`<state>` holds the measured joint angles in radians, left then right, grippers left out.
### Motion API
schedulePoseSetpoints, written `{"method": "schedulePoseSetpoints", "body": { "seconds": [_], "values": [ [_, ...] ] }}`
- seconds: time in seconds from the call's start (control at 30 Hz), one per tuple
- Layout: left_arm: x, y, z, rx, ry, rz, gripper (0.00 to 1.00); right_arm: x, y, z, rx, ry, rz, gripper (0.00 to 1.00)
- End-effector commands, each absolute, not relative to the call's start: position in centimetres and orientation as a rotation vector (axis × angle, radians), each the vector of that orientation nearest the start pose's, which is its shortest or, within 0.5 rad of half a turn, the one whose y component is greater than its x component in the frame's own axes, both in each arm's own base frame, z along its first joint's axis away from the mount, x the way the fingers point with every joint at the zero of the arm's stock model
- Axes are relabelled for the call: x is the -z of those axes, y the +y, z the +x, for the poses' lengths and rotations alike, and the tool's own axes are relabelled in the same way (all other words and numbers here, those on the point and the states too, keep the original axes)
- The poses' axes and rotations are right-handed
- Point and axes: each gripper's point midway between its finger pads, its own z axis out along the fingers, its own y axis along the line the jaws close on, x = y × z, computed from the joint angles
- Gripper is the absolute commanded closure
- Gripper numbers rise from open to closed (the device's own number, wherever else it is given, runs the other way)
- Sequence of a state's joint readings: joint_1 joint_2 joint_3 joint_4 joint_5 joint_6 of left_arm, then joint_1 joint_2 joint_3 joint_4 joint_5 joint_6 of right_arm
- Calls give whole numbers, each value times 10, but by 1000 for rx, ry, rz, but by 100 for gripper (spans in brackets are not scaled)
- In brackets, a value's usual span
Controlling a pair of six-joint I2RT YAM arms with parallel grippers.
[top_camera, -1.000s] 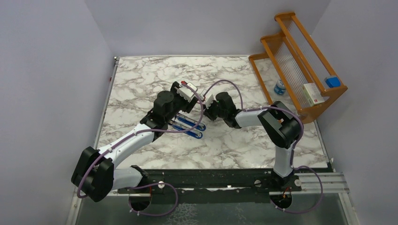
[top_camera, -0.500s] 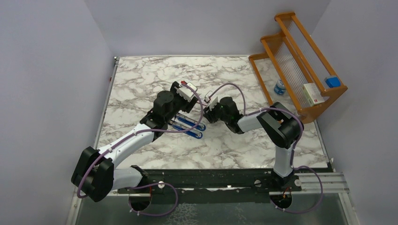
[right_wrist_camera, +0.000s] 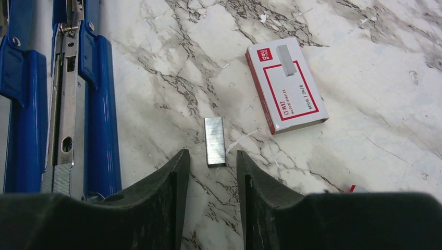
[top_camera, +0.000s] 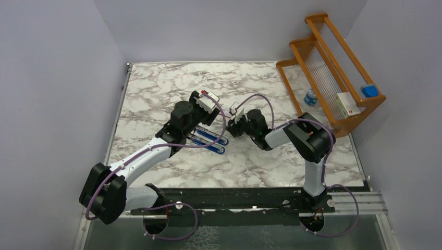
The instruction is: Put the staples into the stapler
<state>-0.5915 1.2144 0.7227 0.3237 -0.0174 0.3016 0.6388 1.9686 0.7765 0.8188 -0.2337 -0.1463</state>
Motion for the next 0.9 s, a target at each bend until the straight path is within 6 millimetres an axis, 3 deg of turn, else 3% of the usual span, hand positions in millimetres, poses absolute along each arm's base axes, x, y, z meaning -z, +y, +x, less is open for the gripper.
{"method": "schedulePoseSetpoints", "body": {
  "seconds": [0.0, 0.87],
  "values": [
    [-222, -219, 346, 201, 1544, 754, 29, 24, 299, 346, -557, 1894, -962, 60],
    [-226, -220, 343, 204, 1531, 760, 29, 29, 299, 354, -546, 1939, -932, 92]
  ]
}}
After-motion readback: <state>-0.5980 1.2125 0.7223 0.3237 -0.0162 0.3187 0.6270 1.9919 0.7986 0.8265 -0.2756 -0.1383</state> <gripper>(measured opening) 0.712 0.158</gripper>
